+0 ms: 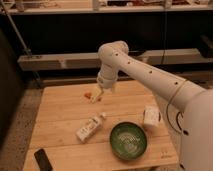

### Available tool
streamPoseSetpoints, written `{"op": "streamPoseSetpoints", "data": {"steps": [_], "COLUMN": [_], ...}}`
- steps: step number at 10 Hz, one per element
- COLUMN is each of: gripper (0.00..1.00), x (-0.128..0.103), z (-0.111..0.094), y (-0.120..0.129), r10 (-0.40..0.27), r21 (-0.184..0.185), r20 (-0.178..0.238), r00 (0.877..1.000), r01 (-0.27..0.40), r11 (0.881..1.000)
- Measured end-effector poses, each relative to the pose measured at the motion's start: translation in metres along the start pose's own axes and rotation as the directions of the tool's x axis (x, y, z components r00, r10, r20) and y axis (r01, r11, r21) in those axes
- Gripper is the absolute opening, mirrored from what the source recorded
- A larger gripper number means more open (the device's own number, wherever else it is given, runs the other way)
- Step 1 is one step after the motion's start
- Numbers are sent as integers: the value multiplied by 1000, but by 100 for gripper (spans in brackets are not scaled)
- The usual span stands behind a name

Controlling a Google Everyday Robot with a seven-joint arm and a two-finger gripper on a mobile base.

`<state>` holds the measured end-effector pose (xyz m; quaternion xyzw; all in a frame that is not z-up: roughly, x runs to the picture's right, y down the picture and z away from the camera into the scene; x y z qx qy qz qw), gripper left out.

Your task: Move the arm in a circular motion

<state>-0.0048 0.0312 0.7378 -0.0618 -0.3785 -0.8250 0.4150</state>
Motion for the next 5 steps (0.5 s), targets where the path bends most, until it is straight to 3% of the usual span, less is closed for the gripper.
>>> {"op": "streamPoseSetpoints", "data": {"steps": [5], "gripper": [80], "x": [-7], "z": [-1], "y": [-4], "r10": [-14], "r21": [-7], "r20": [-7], "r00": [1000], "r01": [14], "r11": [1000]}}
